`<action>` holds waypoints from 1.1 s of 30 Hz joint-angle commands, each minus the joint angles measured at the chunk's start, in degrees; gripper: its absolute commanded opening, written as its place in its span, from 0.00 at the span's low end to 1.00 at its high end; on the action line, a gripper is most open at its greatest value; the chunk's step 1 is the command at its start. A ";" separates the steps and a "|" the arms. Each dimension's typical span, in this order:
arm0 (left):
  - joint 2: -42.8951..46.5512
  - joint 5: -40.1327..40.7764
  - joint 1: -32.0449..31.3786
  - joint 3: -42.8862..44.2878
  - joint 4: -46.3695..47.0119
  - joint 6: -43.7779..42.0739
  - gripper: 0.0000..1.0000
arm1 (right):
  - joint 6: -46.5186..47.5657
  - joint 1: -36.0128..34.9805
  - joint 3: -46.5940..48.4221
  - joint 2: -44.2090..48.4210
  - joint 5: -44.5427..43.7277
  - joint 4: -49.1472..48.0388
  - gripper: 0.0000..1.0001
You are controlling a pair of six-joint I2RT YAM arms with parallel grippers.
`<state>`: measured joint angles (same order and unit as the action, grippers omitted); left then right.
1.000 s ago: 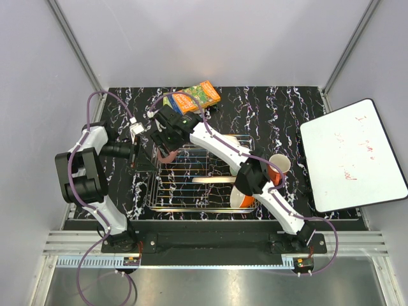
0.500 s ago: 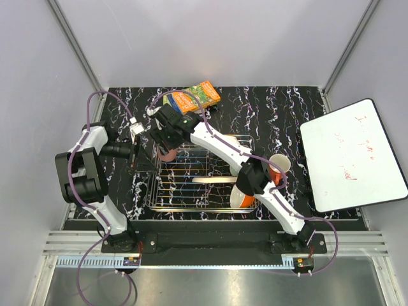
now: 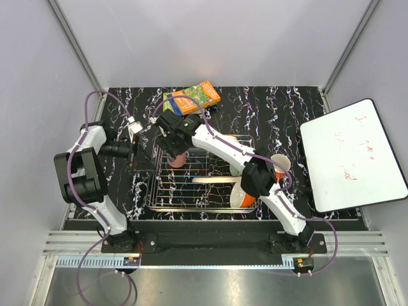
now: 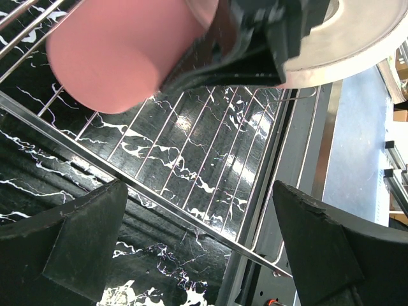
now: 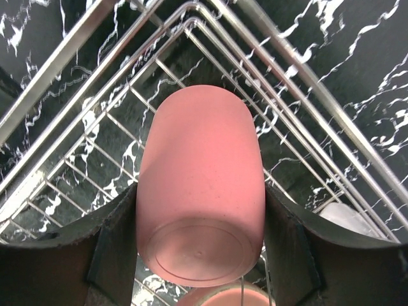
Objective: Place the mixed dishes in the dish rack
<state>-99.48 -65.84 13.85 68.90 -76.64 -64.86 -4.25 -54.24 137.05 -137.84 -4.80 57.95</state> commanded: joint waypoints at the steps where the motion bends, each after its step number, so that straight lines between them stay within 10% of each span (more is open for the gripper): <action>1: 0.25 -3.68 0.48 2.29 -11.95 -0.97 0.99 | 1.09 -0.69 0.41 2.41 2.16 -0.12 0.00; 17: 0.25 -3.33 1.36 1.76 -12.04 -1.41 0.99 | 0.74 -0.61 4.45 -4.80 3.66 -1.26 0.22; 19: 0.17 -3.33 1.53 1.85 -12.04 -1.23 0.99 | 1.35 -0.69 4.63 -5.51 3.39 -1.44 0.34; 23: 0.43 -3.33 1.62 1.76 -11.95 -1.32 0.99 | 2.05 -0.87 3.92 -5.60 3.39 -1.88 0.97; 33: 0.78 -3.33 1.71 2.11 -11.95 -0.80 0.99 | 2.58 -0.96 6.29 -1.30 -1.70 -1.35 1.00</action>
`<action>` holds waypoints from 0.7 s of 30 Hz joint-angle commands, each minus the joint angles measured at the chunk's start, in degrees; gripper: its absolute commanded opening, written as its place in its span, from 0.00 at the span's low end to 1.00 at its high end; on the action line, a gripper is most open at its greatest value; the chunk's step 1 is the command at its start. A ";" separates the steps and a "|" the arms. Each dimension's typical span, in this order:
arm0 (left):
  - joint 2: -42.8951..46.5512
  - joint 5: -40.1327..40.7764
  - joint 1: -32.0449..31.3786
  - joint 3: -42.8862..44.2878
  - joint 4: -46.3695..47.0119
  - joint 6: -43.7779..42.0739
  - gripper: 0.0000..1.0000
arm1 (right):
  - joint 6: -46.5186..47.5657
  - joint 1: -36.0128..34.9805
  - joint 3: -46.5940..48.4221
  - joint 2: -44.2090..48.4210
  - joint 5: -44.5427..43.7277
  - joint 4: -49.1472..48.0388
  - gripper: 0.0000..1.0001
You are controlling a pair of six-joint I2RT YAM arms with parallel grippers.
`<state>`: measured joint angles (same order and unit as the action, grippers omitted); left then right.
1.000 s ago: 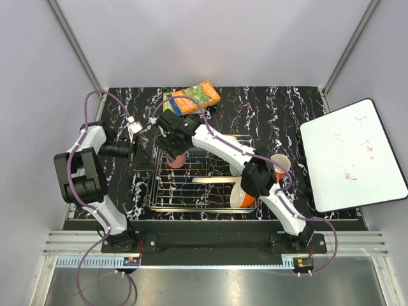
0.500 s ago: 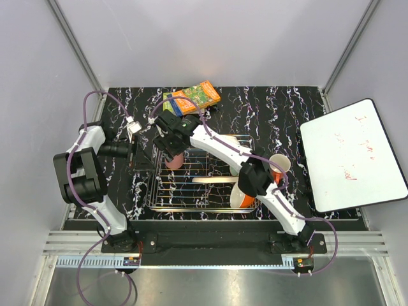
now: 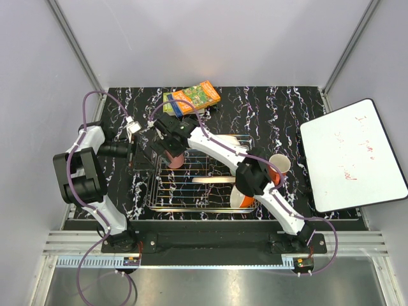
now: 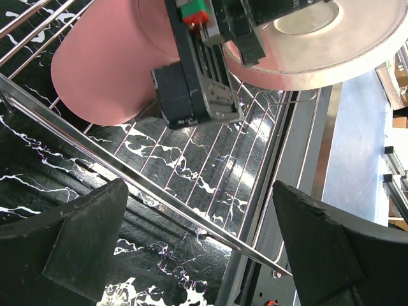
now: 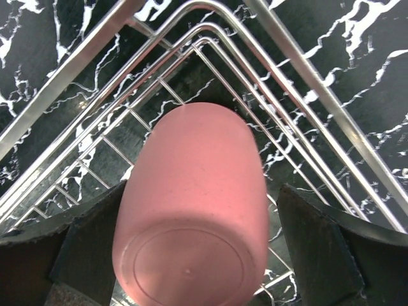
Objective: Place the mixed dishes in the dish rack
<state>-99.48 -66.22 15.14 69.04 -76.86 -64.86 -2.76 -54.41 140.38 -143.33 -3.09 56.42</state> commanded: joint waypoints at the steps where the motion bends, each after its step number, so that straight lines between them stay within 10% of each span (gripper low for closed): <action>1: 0.78 -2.95 0.51 2.24 -11.73 -0.62 0.99 | 1.27 -0.87 3.06 5.07 -3.85 0.44 1.00; 14: 2.10 -2.60 1.39 4.18 -11.65 1.58 0.99 | 1.89 -1.05 -4.06 20.63 -7.01 5.01 1.00; 21: 3.42 -1.81 2.61 5.23 -11.73 2.11 0.99 | -6.53 3.95 -20.27 41.03 -36.85 -1.35 1.00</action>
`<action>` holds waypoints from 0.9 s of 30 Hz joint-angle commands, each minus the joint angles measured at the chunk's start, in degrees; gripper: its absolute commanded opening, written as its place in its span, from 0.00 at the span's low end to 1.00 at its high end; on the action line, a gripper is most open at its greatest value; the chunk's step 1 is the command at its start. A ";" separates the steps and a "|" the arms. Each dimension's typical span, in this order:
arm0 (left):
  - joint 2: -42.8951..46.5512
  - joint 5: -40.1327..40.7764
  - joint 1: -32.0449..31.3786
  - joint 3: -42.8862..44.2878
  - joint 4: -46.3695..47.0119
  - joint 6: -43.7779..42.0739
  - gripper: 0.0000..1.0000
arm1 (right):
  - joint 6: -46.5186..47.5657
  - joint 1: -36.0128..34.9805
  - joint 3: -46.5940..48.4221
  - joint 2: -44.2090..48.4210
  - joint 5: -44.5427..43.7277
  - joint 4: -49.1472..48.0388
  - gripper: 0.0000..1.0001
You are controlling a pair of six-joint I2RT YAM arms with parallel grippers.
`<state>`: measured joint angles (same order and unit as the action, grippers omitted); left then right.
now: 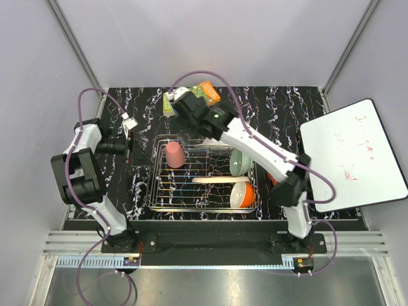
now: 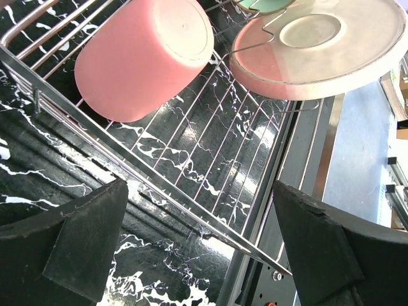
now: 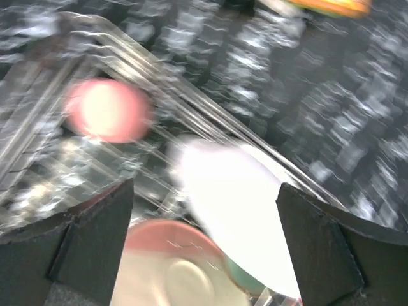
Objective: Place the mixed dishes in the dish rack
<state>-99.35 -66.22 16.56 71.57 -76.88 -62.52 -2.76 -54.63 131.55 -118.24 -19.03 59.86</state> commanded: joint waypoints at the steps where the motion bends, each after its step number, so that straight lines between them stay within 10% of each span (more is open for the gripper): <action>1: 3.03 -1.64 1.37 2.96 -11.71 -0.32 0.99 | -9.16 9.14 -20.62 20.02 -20.96 -6.92 1.00; 8: 2.76 -0.85 2.43 5.59 -11.80 0.91 0.99 | -29.47 27.20 -51.55 47.19 -12.61 -13.72 0.99; 13: 2.58 0.12 2.95 7.88 -11.80 2.49 0.99 | -40.72 28.97 -60.24 51.61 -16.65 -4.85 0.84; 27: 1.88 0.91 4.10 9.11 -11.80 3.46 0.99 | -60.17 32.48 -77.05 56.10 -14.63 -0.26 0.87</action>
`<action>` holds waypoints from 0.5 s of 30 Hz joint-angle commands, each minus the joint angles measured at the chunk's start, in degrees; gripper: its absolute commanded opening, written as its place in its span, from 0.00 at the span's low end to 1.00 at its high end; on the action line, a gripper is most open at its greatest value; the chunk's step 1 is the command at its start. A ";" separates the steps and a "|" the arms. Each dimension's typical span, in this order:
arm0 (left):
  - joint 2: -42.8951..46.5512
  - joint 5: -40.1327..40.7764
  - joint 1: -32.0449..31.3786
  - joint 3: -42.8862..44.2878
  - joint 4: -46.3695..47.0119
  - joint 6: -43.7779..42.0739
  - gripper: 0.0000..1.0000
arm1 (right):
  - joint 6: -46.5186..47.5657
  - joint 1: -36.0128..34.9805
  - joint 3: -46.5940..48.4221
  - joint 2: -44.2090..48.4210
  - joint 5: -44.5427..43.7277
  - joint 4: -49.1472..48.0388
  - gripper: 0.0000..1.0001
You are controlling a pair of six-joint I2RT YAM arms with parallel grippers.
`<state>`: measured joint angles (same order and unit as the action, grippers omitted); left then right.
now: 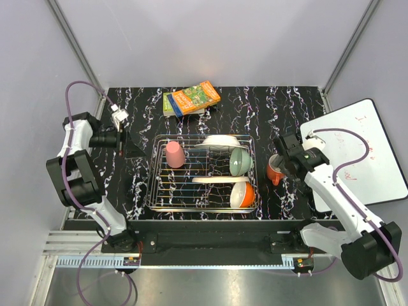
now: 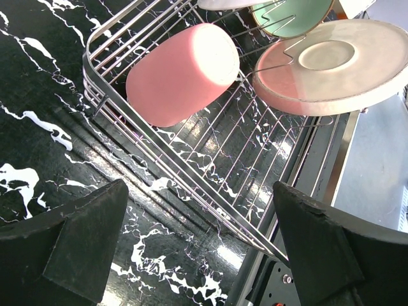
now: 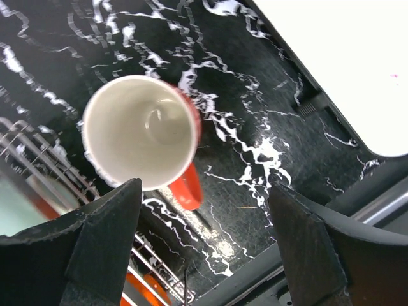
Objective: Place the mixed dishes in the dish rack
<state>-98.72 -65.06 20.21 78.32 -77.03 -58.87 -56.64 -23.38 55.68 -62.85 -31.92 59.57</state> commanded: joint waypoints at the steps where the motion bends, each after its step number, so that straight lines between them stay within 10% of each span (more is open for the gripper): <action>1: 1.16 -0.42 0.45 2.36 -11.65 -0.28 0.99 | -6.37 1.31 -1.88 0.36 -1.74 -0.24 0.87; 15: 5.90 2.73 0.89 4.47 -9.20 6.12 0.99 | -3.30 8.51 -4.44 -12.29 -1.22 -15.71 0.67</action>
<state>-98.02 -64.49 20.80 79.85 -76.97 -56.99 -60.47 -17.08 50.87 -72.31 -31.92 50.30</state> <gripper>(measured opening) 0.988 0.758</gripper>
